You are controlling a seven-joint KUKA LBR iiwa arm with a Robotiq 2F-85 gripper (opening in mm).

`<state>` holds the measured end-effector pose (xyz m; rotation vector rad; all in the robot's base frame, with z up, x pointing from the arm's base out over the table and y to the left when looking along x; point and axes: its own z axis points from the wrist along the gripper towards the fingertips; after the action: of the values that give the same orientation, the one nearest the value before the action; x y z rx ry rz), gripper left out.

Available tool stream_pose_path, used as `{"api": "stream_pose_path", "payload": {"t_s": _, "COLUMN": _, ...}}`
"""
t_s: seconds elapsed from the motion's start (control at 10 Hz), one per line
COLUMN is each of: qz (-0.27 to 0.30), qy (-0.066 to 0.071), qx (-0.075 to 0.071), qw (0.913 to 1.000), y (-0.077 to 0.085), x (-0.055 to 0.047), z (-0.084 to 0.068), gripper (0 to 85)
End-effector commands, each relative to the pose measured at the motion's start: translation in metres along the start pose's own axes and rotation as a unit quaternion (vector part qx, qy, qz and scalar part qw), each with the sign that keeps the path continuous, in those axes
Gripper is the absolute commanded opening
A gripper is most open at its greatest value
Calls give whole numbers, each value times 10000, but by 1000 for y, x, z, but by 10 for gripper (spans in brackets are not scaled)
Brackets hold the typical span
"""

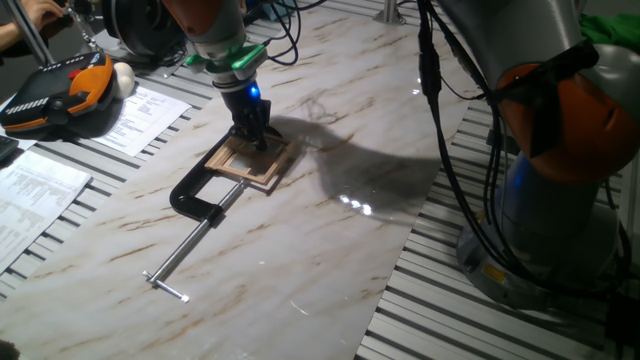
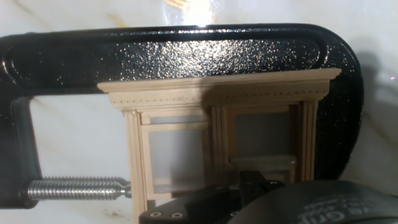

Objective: Open a sliding window

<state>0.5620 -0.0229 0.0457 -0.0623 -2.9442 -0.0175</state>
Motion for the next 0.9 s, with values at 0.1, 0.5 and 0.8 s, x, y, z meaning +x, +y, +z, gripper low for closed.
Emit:
{"api": "stream_pose_path", "payload": {"t_s": 0.1, "qz": -1, "qy": -2, "qx": -1, "qw": 10000, "y": 1, "x": -1, "z": 1, "gripper": 0}}
{"api": "stream_pose_path", "payload": {"t_s": 0.5, "qz": 8, "qy": 21, "qx": 8, "qw": 10000, "y": 1, "x": -5, "z": -2, "gripper": 0}}
{"api": "stream_pose_path", "payload": {"t_s": 0.8, "qz": -7, "qy": 5, "qx": 7, "qw": 10000, "y": 1, "x": -7, "z": 0, "gripper": 0}}
